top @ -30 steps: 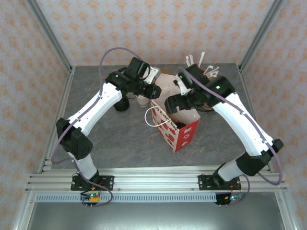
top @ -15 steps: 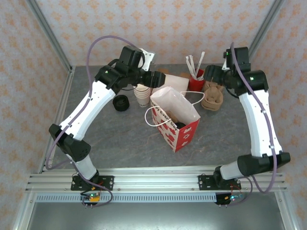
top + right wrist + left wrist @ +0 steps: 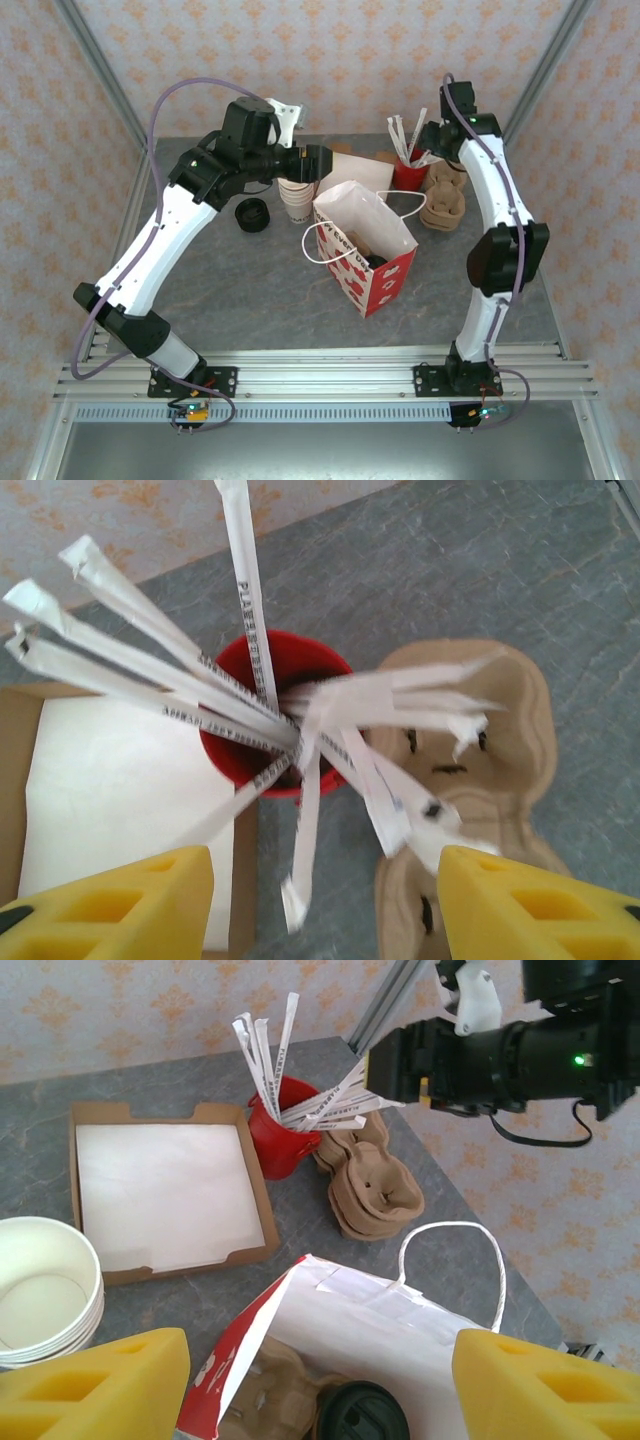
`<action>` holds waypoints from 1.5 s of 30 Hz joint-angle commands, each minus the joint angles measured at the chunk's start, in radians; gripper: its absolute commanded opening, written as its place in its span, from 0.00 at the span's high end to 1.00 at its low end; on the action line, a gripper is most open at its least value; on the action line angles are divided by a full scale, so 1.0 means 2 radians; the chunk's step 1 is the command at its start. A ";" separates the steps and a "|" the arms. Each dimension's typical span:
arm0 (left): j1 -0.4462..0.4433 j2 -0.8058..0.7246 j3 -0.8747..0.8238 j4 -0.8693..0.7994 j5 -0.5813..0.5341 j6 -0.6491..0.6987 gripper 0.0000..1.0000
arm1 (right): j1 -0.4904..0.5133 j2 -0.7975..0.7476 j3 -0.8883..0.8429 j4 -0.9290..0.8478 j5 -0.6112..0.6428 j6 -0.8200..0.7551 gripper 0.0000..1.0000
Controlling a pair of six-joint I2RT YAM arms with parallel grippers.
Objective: Pack the takeout coffee
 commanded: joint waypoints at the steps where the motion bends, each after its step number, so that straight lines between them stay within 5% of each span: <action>1: -0.001 -0.011 -0.008 -0.005 -0.017 -0.004 0.29 | -0.004 0.027 0.052 0.002 0.022 -0.011 0.40; 12: -0.001 -0.006 -0.008 -0.018 -0.022 0.004 0.30 | -0.011 0.107 0.130 -0.018 0.019 -0.016 0.47; 21: -0.001 -0.006 -0.007 -0.028 -0.026 0.014 0.30 | -0.011 0.134 0.155 -0.019 0.016 -0.020 0.68; 34: -0.001 -0.008 -0.014 -0.027 -0.026 0.016 0.30 | -0.011 0.119 0.199 -0.052 -0.001 -0.025 0.90; 45: -0.001 -0.022 -0.031 -0.018 -0.026 0.017 0.30 | -0.010 0.040 0.223 -0.097 -0.022 -0.021 0.90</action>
